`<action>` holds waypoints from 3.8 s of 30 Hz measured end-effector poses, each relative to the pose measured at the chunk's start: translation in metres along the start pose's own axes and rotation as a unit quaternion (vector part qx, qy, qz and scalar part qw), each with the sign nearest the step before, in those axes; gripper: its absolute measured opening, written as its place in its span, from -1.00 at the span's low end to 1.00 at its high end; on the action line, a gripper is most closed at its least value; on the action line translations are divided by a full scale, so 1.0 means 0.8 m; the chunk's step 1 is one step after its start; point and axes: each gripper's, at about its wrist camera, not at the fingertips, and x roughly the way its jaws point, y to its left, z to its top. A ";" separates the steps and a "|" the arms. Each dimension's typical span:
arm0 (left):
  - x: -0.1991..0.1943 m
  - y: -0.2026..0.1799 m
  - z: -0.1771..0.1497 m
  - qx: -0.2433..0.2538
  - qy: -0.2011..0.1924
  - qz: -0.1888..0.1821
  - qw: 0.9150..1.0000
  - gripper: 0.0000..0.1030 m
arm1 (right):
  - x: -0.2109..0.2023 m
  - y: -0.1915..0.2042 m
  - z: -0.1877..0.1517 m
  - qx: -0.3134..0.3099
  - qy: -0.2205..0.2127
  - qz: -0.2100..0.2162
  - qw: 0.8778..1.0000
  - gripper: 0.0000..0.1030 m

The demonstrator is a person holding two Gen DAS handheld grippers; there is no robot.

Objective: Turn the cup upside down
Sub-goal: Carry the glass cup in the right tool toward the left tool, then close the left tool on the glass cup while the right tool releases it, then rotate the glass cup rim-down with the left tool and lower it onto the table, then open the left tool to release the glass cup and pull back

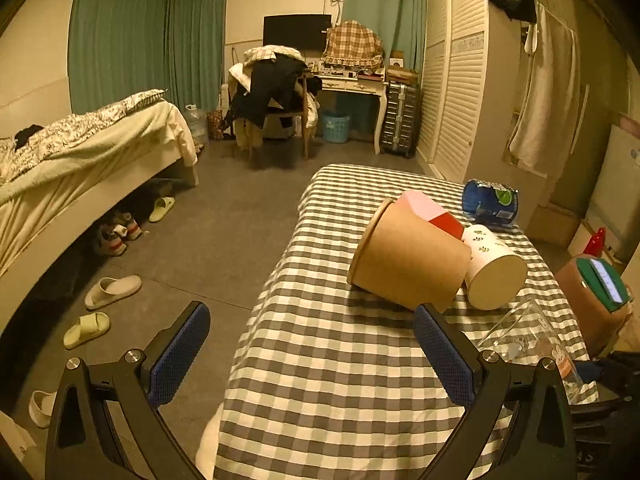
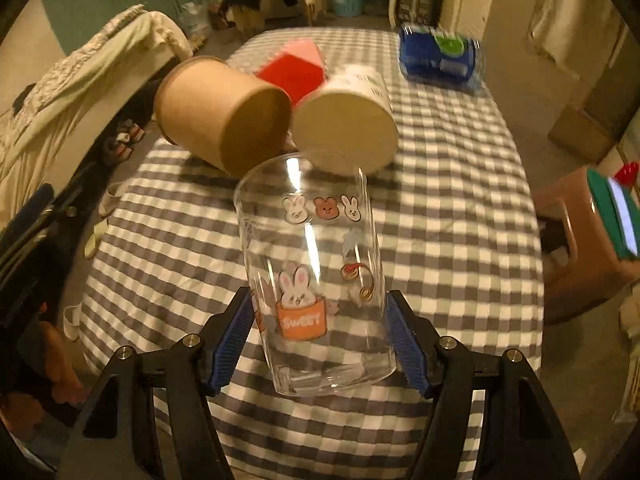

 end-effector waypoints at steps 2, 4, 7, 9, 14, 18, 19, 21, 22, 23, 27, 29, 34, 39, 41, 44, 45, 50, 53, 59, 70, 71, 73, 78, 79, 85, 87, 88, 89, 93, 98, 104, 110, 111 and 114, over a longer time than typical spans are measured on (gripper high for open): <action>-0.004 -0.002 0.002 0.002 -0.001 0.007 1.000 1.00 | -0.012 0.004 0.000 -0.012 -0.023 -0.010 1.000 0.37; -0.011 -0.005 0.003 0.004 -0.003 0.011 1.000 1.00 | -0.029 0.003 -0.003 -0.022 -0.049 -0.018 0.998 0.56; -0.027 -0.013 0.006 0.005 -0.008 0.021 1.000 1.00 | -0.059 -0.006 -0.007 -0.031 -0.089 -0.022 0.995 0.57; -0.041 -0.020 0.007 0.004 -0.016 0.029 0.999 1.00 | -0.080 -0.015 -0.009 -0.033 -0.115 -0.023 0.993 0.57; -0.075 -0.053 0.005 0.009 -0.037 0.033 0.999 1.00 | -0.121 -0.042 -0.014 -0.038 -0.169 -0.036 0.984 0.60; -0.089 -0.085 -0.003 0.009 -0.036 0.022 0.999 1.00 | -0.139 -0.076 -0.022 -0.024 -0.204 -0.034 0.978 0.61; -0.090 -0.093 -0.005 0.009 -0.034 0.018 0.999 1.00 | -0.142 -0.085 -0.024 -0.021 -0.208 -0.035 0.977 0.61; -0.092 -0.109 -0.012 0.011 -0.032 0.013 0.999 1.00 | -0.147 -0.105 -0.030 -0.012 -0.216 -0.042 0.975 0.61; -0.092 -0.117 -0.016 0.014 -0.031 0.012 0.999 1.00 | -0.148 -0.114 -0.032 -0.009 -0.221 -0.045 0.974 0.61; -0.092 -0.126 -0.019 0.017 -0.030 0.013 0.999 1.00 | -0.149 -0.122 -0.036 -0.006 -0.225 -0.048 0.973 0.61; -0.090 -0.153 -0.033 0.017 -0.034 0.014 0.999 1.00 | -0.146 -0.153 -0.051 0.011 -0.235 -0.056 0.970 0.61; -0.089 -0.163 -0.042 0.016 -0.035 0.014 0.999 1.00 | -0.142 -0.167 -0.057 0.021 -0.236 -0.057 0.970 0.61; -0.077 -0.169 -0.062 0.005 -0.017 0.020 1.000 1.00 | -0.126 -0.191 -0.067 0.042 -0.227 -0.053 0.972 0.61; -0.059 -0.185 -0.092 0.001 0.030 -0.014 0.999 1.00 | -0.110 -0.210 -0.076 0.059 -0.211 -0.047 0.975 0.61; -0.050 -0.195 -0.098 0.013 0.038 -0.013 0.999 1.00 | -0.106 -0.215 -0.077 0.065 -0.208 -0.047 0.975 0.61; -0.034 -0.202 -0.101 0.016 0.050 -0.002 0.999 1.00 | -0.102 -0.223 -0.080 0.075 -0.205 -0.050 0.975 0.61; -0.028 -0.204 -0.102 0.014 0.055 0.002 0.998 1.00 | -0.099 -0.225 -0.081 0.077 -0.203 -0.049 0.975 0.61; -0.004 -0.206 -0.103 0.000 0.064 0.007 0.998 0.90 | -0.088 -0.232 -0.084 0.081 -0.191 -0.053 0.977 0.61; 0.003 -0.202 -0.103 0.000 0.060 -0.006 0.998 0.55 | -0.079 -0.237 -0.084 0.086 -0.181 -0.057 0.978 0.61; 0.002 -0.193 -0.100 0.019 0.067 -0.031 0.997 0.21 | -0.068 -0.239 -0.079 0.087 -0.172 -0.058 0.979 0.61; -0.037 -0.177 -0.070 0.114 0.072 -0.033 0.990 0.19 | -0.056 -0.226 -0.079 0.079 -0.166 -0.048 0.982 0.61; -0.040 -0.176 -0.065 0.121 0.071 -0.032 0.990 0.19 | -0.055 -0.226 -0.079 0.079 -0.165 -0.047 0.982 0.61; -0.043 -0.173 -0.057 0.128 0.075 -0.036 0.988 0.19 | -0.052 -0.224 -0.079 0.079 -0.162 -0.043 0.983 0.61; -0.044 -0.174 -0.042 0.141 0.076 -0.039 0.986 0.17 | -0.049 -0.220 -0.079 0.075 -0.160 -0.038 0.983 0.61; -0.043 -0.174 -0.041 0.141 0.077 -0.039 0.986 0.16 | -0.049 -0.220 -0.079 0.075 -0.161 -0.037 0.983 0.61; -0.044 -0.168 -0.041 0.123 0.079 -0.045 0.988 0.16 | -0.048 -0.223 -0.079 0.079 -0.160 -0.039 0.983 0.61; -0.047 -0.164 -0.045 0.119 0.079 -0.045 0.989 0.16 | -0.049 -0.224 -0.079 0.079 -0.160 -0.040 0.983 0.61; -0.049 -0.162 -0.047 0.117 0.079 -0.045 0.989 0.16 | -0.050 -0.224 -0.078 0.079 -0.160 -0.040 0.983 0.61; -0.050 -0.162 -0.050 0.115 0.080 -0.044 0.989 0.16 | -0.050 -0.224 -0.077 0.079 -0.159 -0.041 0.983 0.61; -0.054 -0.155 -0.061 0.106 0.084 -0.043 0.990 0.16 | -0.050 -0.221 -0.076 0.075 -0.160 -0.041 0.983 0.61; -0.055 -0.150 -0.066 0.101 0.081 -0.038 0.991 0.16 | -0.050 -0.209 -0.075 0.066 -0.159 -0.040 0.984 0.61; -0.057 -0.144 -0.068 0.094 0.079 -0.045 0.991 0.16 | -0.056 -0.203 -0.076 0.061 -0.161 -0.045 0.984 0.61; -0.062 -0.134 -0.067 0.087 0.077 -0.057 0.992 0.16 | -0.065 -0.196 -0.079 0.057 -0.163 -0.054 0.984 0.61; -0.064 -0.134 -0.067 0.089 0.073 -0.060 0.992 0.16 | -0.068 -0.194 -0.080 0.054 -0.164 -0.056 0.983 0.61; -0.072 -0.134 -0.065 0.100 0.068 -0.066 0.991 0.17 | -0.075 -0.189 -0.081 0.051 -0.168 -0.063 0.983 0.61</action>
